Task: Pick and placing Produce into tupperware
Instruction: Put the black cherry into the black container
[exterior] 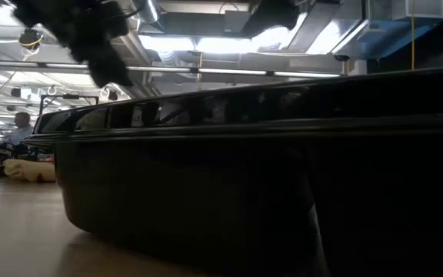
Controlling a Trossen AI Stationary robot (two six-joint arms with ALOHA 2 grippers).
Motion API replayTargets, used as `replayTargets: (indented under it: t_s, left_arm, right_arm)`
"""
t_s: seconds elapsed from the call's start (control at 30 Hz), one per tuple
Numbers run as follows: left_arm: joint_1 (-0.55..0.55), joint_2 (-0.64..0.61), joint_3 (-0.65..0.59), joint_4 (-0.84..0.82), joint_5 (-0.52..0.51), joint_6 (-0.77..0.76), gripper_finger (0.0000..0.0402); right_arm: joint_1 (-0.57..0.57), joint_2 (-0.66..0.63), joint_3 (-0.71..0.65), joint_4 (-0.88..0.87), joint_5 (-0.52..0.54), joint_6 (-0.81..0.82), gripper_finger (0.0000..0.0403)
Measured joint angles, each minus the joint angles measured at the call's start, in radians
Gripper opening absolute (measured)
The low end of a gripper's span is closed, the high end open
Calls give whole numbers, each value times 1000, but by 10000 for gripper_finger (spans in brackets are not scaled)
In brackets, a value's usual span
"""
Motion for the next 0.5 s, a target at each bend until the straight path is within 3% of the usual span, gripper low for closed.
replayTargets:
  t_s: [0.27, 0.4, 0.5]
  left_arm:
    - [40, 331, 198, -51, 7, -101, 178]
    - [48, 470, 238, -62, 8, -103, 178]
    - [48, 540, 254, -61, 8, -111, 178]
  right_arm:
    - [-13, -99, 0, -115, 47, -37, 288]
    - [-12, -153, -2, -215, 104, -12, 288]
    - [-10, -237, -59, -184, 156, 7, 288]
